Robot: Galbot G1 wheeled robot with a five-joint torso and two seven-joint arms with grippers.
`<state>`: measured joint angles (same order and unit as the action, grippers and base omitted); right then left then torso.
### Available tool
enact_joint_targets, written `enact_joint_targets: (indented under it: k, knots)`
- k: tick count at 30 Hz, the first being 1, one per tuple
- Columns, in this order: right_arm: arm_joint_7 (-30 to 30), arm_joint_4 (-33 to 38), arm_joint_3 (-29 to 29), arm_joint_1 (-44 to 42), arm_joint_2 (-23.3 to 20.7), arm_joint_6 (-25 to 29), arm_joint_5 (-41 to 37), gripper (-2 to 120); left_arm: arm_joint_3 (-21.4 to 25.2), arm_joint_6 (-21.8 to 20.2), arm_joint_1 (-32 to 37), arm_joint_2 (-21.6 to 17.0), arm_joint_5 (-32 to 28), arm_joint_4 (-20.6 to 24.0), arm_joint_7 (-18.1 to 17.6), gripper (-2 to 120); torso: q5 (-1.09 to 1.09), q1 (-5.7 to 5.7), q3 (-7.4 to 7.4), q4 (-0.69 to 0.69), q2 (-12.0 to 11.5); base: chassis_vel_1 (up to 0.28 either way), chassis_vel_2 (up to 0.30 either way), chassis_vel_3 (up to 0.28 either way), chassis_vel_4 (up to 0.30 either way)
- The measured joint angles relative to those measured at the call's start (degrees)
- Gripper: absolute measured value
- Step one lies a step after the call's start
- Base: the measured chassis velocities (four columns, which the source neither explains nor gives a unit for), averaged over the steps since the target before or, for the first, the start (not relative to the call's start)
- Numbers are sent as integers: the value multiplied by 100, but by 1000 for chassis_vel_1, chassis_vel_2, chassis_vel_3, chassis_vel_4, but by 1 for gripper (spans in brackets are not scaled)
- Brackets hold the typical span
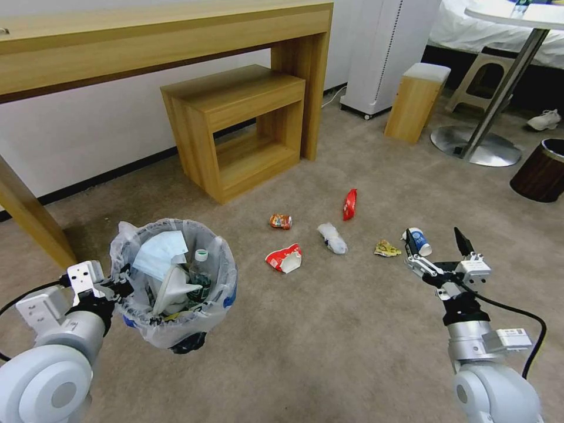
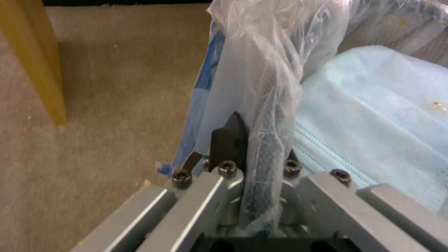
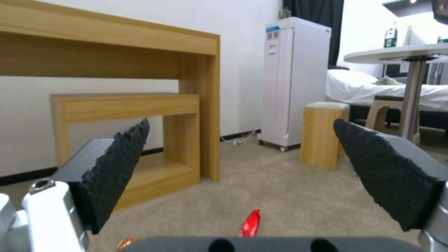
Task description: Pick up the trash bin and place the garbage on the floor into it.
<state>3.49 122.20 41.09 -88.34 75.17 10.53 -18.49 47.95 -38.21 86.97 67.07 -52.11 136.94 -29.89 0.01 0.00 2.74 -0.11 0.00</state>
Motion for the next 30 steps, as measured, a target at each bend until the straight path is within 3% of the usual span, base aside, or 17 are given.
enact_joint_targets:
  k: [21,30]
  knots:
    - [14,-8,-23,10,4,56,8,100,227,14,31,19,-32,59,5,0,1,0,1,2,0,-243,246,247,-246]
    - [-257,-97,-159,-86,-875,-214,-20,100,212,7,43,32,-122,94,-5,0,-3,1,1,0,0,-230,237,215,-230]
